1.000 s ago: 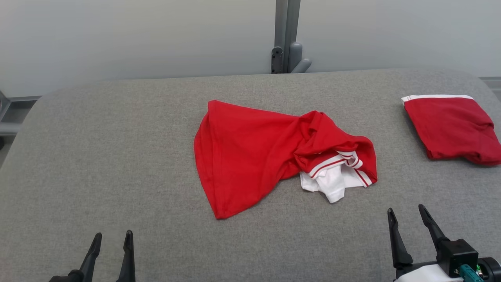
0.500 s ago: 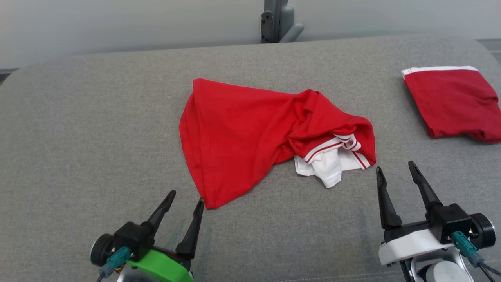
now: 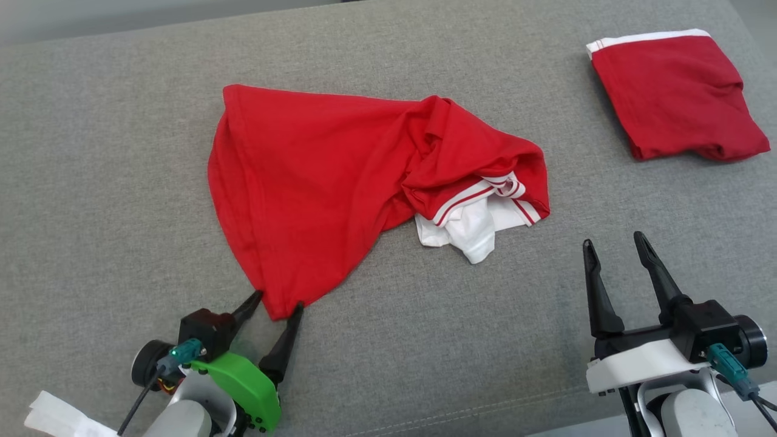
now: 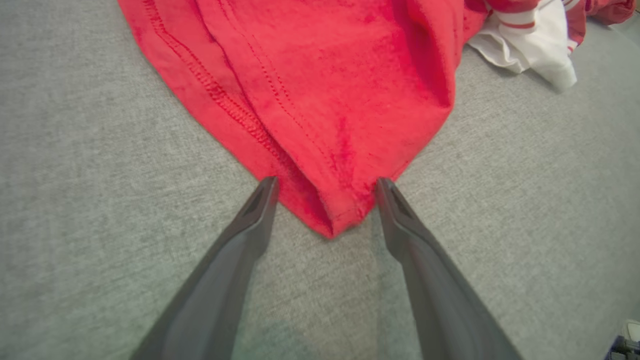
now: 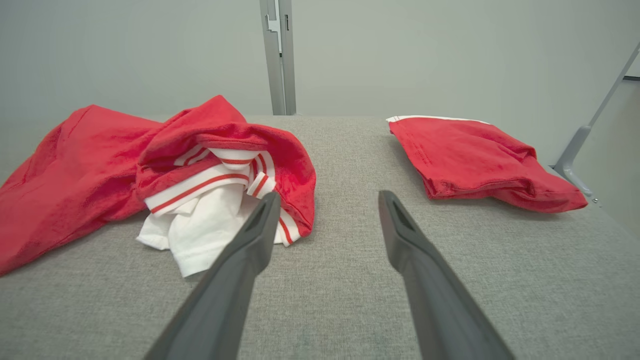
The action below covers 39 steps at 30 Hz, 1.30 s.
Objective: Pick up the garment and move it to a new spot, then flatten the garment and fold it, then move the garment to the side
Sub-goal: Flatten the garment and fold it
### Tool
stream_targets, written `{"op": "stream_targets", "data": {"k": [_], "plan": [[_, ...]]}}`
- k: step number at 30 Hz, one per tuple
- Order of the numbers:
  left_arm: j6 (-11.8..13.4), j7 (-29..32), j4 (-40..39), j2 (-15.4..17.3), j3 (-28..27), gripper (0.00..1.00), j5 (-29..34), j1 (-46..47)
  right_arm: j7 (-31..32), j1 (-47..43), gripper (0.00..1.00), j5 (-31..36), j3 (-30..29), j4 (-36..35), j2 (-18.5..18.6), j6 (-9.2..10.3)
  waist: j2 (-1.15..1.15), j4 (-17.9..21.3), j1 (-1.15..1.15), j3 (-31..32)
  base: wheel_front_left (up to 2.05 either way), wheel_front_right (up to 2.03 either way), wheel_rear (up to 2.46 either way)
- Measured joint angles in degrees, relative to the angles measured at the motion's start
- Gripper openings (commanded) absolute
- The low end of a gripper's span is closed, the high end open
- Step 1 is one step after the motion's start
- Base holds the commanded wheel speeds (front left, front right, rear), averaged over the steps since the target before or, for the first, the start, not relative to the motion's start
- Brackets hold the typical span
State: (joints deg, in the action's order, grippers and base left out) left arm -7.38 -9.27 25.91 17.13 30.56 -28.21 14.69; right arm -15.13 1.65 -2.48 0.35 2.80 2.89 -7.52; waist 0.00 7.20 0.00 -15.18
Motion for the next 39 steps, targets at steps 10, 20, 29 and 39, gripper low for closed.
{"op": "stream_targets", "data": {"k": [10, 20, 29, 39], "plan": [[0.1, -0.8, 1.5, 1.3, 5.1, 0.00, -3.9, 3.0, 0.0, 0.1, 1.00, -1.0, -0.9, 0.2, 0.0, 0.00, 0.00, 1.3, 0.00, -1.5, 0.00, 0.00, 0.00], [4.4, -2.7, -8.8, 8.8, -4.4, 0.00, -11.7, -7.2, 0.0, -0.9, 1.00, -1.5, -1.0, 1.0, 0.0, 0.00, 0.00, -1.8, 0.00, -0.1, 0.00, 0.00, 0.00], [9.2, 1.7, -16.8, 14.3, -8.5, 0.00, -15.5, -14.7, 0.0, -0.7, 1.00, -1.8, -0.3, 1.9, 0.0, 0.00, 0.00, -3.9, 0.00, 0.2, 0.00, 0.00, 0.00], [18.1, 11.2, -27.1, 17.4, -11.2, 1.00, -20.6, -24.5, 0.0, -0.9, 1.00, -3.0, -0.2, 2.8, 0.0, 0.00, 0.00, -1.8, 0.00, 0.8, 0.00, 0.00, 0.00]]}}
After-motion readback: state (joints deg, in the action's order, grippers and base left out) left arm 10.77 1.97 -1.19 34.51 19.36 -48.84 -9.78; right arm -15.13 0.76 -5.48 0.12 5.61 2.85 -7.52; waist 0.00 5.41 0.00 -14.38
